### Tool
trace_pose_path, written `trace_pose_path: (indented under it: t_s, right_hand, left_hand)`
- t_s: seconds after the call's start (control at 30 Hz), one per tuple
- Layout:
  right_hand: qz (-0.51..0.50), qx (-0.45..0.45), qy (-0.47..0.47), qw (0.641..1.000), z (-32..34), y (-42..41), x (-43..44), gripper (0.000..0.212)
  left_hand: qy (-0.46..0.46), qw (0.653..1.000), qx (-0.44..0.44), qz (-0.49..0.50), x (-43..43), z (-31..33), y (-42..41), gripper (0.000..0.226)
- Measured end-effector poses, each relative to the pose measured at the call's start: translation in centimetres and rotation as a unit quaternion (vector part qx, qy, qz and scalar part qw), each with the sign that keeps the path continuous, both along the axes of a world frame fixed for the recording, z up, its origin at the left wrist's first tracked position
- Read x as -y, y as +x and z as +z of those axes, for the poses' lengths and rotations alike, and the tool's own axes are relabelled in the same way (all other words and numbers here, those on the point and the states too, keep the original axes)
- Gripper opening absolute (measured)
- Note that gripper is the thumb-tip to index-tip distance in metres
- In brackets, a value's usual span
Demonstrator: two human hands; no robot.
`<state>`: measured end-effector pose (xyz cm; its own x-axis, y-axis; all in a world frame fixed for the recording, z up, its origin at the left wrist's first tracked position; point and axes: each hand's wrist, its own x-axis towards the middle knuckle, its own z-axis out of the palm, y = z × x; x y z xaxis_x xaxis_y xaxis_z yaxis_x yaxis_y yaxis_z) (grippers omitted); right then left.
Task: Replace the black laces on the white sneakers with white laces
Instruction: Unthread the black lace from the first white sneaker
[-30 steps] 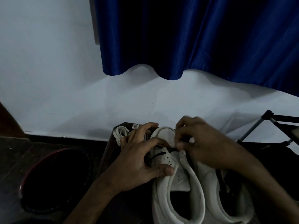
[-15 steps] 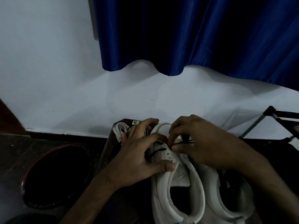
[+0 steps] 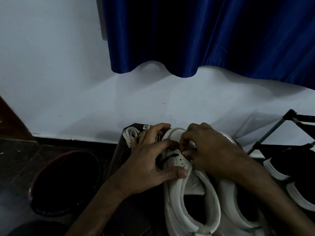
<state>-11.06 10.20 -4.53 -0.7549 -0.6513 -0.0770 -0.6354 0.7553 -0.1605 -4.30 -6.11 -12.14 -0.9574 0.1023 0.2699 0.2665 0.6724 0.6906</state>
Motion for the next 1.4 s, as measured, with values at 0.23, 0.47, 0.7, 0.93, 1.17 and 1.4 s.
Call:
trace_pose_path:
  t_s: [0.23,0.47,0.7,0.93,1.17,1.4]
  right_hand:
    - [0.002,-0.083,0.047,0.995,1.3,0.6,-0.7,0.013]
    - [-0.064,-0.133,0.014,0.989,4.9,-1.2,-5.0,0.018]
    - [0.046,0.032,-0.015,0.998,1.6,-0.4,-1.3,0.011]
    - [0.023,0.001,-0.007,1.0,0.0,-0.4,-0.4,0.005]
    - [0.044,0.009,0.008,0.999,-0.2,-0.4,-0.6,0.005]
    - [0.049,0.14,-0.061,0.987,-0.8,-1.6,-1.4,0.014]
  left_hand:
    - [-0.015,1.0,-0.001,0.003,0.3,0.1,-0.1,0.065]
    - [-0.02,1.0,0.001,0.001,0.4,0.1,0.1,0.065]
    - [-0.01,1.0,0.0,0.002,0.4,0.1,0.0,0.064]
    - [-0.013,1.0,0.0,0.0,0.4,0.1,-0.1,0.067]
    - [-0.007,1.0,-0.004,-0.001,0.4,-0.2,-0.1,0.065]
    - [-0.007,1.0,0.002,-0.001,0.3,-0.1,-0.2,0.069]
